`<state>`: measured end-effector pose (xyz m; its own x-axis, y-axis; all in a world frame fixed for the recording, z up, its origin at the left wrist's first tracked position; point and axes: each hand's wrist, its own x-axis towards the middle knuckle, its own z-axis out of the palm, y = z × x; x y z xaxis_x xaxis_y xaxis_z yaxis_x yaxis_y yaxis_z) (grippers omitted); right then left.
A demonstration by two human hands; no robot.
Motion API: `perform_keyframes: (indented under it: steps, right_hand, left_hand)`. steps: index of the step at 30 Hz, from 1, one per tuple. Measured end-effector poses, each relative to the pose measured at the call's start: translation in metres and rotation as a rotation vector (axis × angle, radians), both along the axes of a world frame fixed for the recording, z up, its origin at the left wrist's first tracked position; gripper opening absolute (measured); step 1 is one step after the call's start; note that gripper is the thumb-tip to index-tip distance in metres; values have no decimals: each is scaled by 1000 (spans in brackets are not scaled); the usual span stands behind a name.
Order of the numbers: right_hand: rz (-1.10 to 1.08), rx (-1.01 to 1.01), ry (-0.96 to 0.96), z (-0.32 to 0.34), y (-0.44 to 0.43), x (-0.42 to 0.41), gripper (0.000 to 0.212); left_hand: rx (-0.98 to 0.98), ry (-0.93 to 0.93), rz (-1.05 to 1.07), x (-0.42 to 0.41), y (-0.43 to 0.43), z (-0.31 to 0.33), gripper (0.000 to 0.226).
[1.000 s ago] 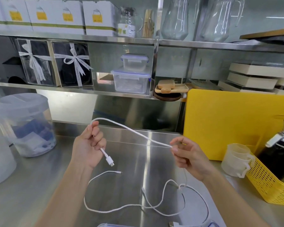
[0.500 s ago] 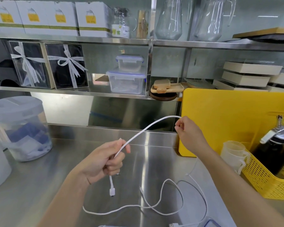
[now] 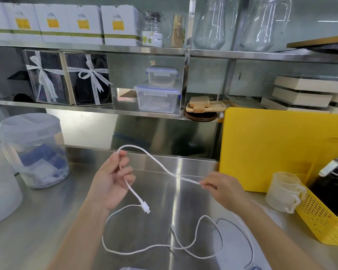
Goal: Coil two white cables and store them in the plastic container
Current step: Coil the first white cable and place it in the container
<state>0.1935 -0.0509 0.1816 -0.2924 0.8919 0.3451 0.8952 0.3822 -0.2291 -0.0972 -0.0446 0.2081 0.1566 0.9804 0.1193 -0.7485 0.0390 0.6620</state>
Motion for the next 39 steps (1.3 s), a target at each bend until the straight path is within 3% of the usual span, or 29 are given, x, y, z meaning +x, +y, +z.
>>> perform_keyframes:
  steps: [2, 4, 7, 11, 13, 17, 19, 25, 28, 31, 35, 39]
  right_hand:
    - [101, -102, -220, 10, -7, -18, 15]
    - [229, -181, -278, 23, -17, -38, 13]
    - [403, -163, -189, 45, -33, -61, 11]
    - [388, -17, 20, 73, -32, -73, 13]
    - [254, -3, 63, 78, -23, -71, 16]
    - [16, -62, 210, 69, -3, -54, 22]
    - [-36, -79, 294, 57, 2, -50, 25]
    - [-74, -207, 922, 31, 4, -31, 14]
    - [-100, -275, 1116, 12, 2, -17, 16]
    - [-95, -262, 954, -6, -1, -20, 22]
    - [24, -224, 521, -25, -7, -35, 22]
    - [90, -323, 5, -18, -14, -54, 32]
  left_hand:
    - [45, 232, 40, 11, 2, -2, 30]
    - [75, 437, 41, 23, 1, -2, 35]
    - [89, 732, -9, 42, -5, -7, 33]
    - [106, 813, -208, 59, -17, -15, 28]
    - [107, 719, -255, 60, -21, -17, 33]
    - [17, 350, -319, 53, -22, -18, 32]
    - [8, 278, -423, 50, -24, -16, 31]
    - [37, 0, -553, 46, -30, -11, 33]
    - [64, -129, -557, 36, -27, -6, 35]
    - [59, -97, -424, 37, -23, 2, 32]
    - [22, -42, -232, 41, -12, 8, 29]
    - [-34, 159, -116, 43, -7, 3, 34]
